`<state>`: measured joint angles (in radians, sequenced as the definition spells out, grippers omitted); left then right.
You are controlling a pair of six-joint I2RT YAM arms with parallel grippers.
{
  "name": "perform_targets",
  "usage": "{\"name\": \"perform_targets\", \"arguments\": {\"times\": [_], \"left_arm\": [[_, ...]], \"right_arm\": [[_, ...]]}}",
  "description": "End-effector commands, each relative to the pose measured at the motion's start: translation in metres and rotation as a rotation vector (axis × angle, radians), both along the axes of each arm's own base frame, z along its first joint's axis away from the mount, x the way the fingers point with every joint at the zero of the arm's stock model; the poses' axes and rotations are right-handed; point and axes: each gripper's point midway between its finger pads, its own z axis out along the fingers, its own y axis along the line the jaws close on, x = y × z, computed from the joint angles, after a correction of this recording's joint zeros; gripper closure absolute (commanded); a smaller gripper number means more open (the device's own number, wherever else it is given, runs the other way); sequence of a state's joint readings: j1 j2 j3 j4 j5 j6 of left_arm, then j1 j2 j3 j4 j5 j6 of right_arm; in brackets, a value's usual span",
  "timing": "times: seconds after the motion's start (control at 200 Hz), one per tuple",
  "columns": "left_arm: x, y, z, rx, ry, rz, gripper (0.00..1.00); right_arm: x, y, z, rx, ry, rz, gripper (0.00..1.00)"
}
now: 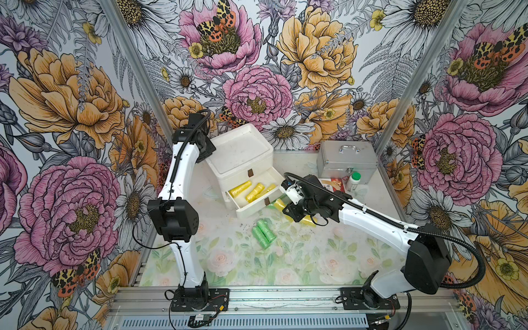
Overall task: Sort the rolls of trash bags by color and place them into the drawer
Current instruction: Place the roll of trash bags in the drawer.
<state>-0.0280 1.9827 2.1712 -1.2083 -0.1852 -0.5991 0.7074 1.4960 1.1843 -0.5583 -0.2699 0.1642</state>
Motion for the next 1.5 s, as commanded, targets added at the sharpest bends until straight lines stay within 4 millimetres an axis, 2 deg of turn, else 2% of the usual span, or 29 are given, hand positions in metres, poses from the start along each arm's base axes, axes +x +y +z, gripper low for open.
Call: {"name": "perform_targets", "arguments": {"times": [0.0, 0.11, 0.25, 0.37, 0.535, 0.766, 0.996, 1.221, 1.301, 1.426, 1.491], "left_arm": [[0.014, -0.080, -0.063, -0.390, 0.120, -0.066, 1.00], [0.012, -0.079, -0.063, -0.386, 0.122, -0.062, 1.00], [0.009, -0.080, -0.063, -0.389, 0.125, -0.061, 1.00], [0.009, -0.080, -0.059, -0.387, 0.116, -0.063, 1.00], [0.010, -0.081, -0.060, -0.390, 0.117, -0.065, 1.00], [0.011, -0.083, -0.066, -0.392, 0.131, -0.069, 1.00], [0.012, -0.085, -0.070, -0.393, 0.140, -0.074, 1.00], [0.013, -0.086, -0.071, -0.392, 0.140, -0.075, 1.00], [0.013, -0.087, -0.072, -0.391, 0.143, -0.076, 1.00], [0.013, -0.087, -0.071, -0.389, 0.141, -0.076, 1.00], [0.013, -0.088, -0.071, -0.389, 0.141, -0.078, 1.00]], "right_arm": [[0.008, 0.012, 0.046, 0.118, 0.016, -0.058, 0.82], [0.032, 0.024, 0.078, 0.195, 0.013, -0.156, 0.81], [0.068, 0.034, 0.093, 0.283, 0.037, -0.328, 0.82], [0.100, 0.030, 0.088, 0.360, 0.138, -0.557, 0.78], [0.122, 0.038, 0.074, 0.497, 0.286, -0.767, 0.77], [0.134, 0.061, 0.070, 0.586, 0.346, -0.862, 0.77], [0.135, 0.085, 0.044, 0.588, 0.427, -0.891, 0.77], [0.131, 0.107, 0.029, 0.578, 0.474, -0.879, 0.74], [0.131, 0.111, 0.028, 0.580, 0.485, -0.872, 0.64], [0.132, 0.120, 0.033, 0.586, 0.484, -0.834, 0.38], [0.132, 0.127, 0.038, 0.581, 0.464, -0.792, 0.32]]}}
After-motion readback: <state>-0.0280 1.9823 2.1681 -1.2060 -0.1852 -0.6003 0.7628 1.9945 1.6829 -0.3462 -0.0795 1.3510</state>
